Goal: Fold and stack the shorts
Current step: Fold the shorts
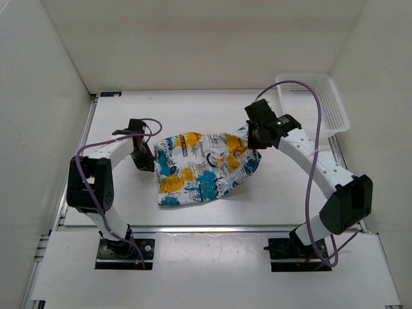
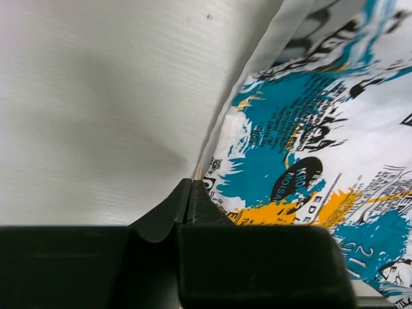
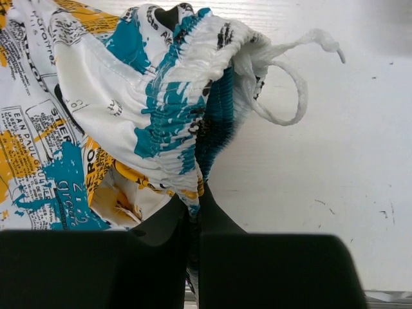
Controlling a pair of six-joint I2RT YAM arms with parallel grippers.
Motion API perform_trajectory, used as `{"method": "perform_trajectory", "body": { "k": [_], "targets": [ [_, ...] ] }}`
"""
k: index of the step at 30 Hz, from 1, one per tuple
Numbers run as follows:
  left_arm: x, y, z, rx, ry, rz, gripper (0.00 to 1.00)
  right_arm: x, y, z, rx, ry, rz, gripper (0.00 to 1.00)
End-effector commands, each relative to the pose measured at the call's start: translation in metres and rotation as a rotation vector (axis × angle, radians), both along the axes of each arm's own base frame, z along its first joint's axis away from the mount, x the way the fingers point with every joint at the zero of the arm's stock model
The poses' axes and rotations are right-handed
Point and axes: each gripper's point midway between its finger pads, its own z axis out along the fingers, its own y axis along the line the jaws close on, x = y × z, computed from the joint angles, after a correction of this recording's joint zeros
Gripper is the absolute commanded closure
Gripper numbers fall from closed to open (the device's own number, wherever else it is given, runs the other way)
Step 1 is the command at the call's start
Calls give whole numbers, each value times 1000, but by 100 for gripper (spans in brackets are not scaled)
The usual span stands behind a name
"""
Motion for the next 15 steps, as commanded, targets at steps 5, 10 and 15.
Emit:
{"method": "perform_trajectory", "body": {
  "k": [5,10,15],
  "targets": [
    [3,-8,-23,-31,49,-5,90,5,38,24,-67,-30,68,100],
    [7,-18,-23,-51,44,-28,90,0,95,33,-57,-32,154,100],
    [8,-18,-23,-53,45,-19,90,-6,170,33,-19,-32,269,100]
  ]
}}
